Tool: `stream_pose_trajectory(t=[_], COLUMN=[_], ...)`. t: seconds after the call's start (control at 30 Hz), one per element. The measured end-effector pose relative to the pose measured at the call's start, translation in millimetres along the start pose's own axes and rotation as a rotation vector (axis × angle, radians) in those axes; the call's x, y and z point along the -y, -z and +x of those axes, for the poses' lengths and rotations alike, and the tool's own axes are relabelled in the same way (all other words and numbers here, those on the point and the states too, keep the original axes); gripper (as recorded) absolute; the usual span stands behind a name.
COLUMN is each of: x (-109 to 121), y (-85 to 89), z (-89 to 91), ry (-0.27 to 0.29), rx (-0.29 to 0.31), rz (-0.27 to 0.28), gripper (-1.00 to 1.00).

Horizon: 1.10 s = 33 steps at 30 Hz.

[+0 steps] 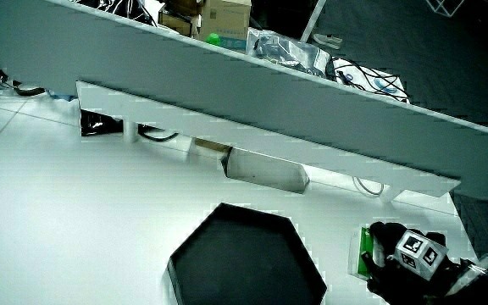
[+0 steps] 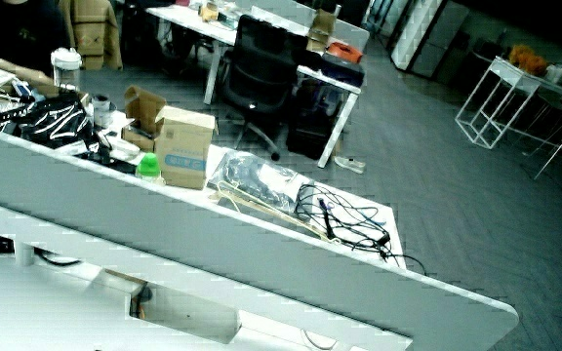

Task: Place medicine on desk

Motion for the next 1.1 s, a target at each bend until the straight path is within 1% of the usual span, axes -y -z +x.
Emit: stream_pose_trajectory(t=[0.03,0.13,0.17,0.2,0.23,0.27,0.3,0.33,0.37,0.4,0.43,0.5,0.53,0.57,0.63,0.67,0.7,0.77,0.83,0.87,0.9,0.93,0.97,1.03,1.07,1.1], x=[-3.6,-10.1,-13.3,-13.3,-14.5,-13.6,-16.9,-19.4,-19.1,-19.6,-18.7,-19.0,-19.7,-22.1,-21.8,-22.0,-20.8,-20.8,-24.1,-26.6,-23.8,-23.4,-20.2,-20.9,-21.3,-21.5], y=[7.1,23.1,31.3,34.3,39.5,41.3,49.9,56.4,57.8,60.3,60.3,60.8,61.6,65.5,65.3,66.1,66.4,73.0,81.0,85.7,81.5,84.0,82.2,87.5,85.6,82.0], z=[0.3,1.1,1.5,3.1,3.5,3.8,2.5,0.8,-0.8,-2.6,-3.4,-3.9,-4.4,-5.8,-6.4,-6.0,-5.8,-6.8,-10.0,-12.6,-14.1,-15.6,-15.3,-15.2,-14.7,-14.8], ry=[0.009,0.013,0.024,0.029,0.02,0.019,0.0,0.008,0.007,0.0,0.005,0.008,0.014,0.005,-0.005,0.001,0.002,-0.006,-0.01,-0.018,-0.022,-0.019,-0.003,-0.012,-0.005,0.005], rx=[0.001,-0.029,-0.034,-0.053,-0.069,-0.083,-0.098,-0.098,-0.096,-0.099,-0.096,-0.095,-0.09,-0.091,-0.107,-0.106,-0.106,-0.109,-0.112,-0.118,-0.12,-0.122,-0.121,-0.135,-0.135,-0.125], rz=[-0.023,-0.081,-0.096,-0.101,-0.128,-0.13,-0.166,-0.192,-0.208,-0.206,-0.224,-0.226,-0.233,-0.251,-0.239,-0.247,-0.239,-0.27,-0.283,-0.304,-0.288,-0.287,-0.276,-0.297,-0.29,-0.295], gripper=[0.0,0.0,0.0,0.0,0.0,0.0,0.0,0.0,0.0,0.0,0.0,0.0,0.0,0.0,0.0,0.0,0.0,0.0,0.0,0.0,0.0,0.0,0.0,0.0,0.0,-0.06])
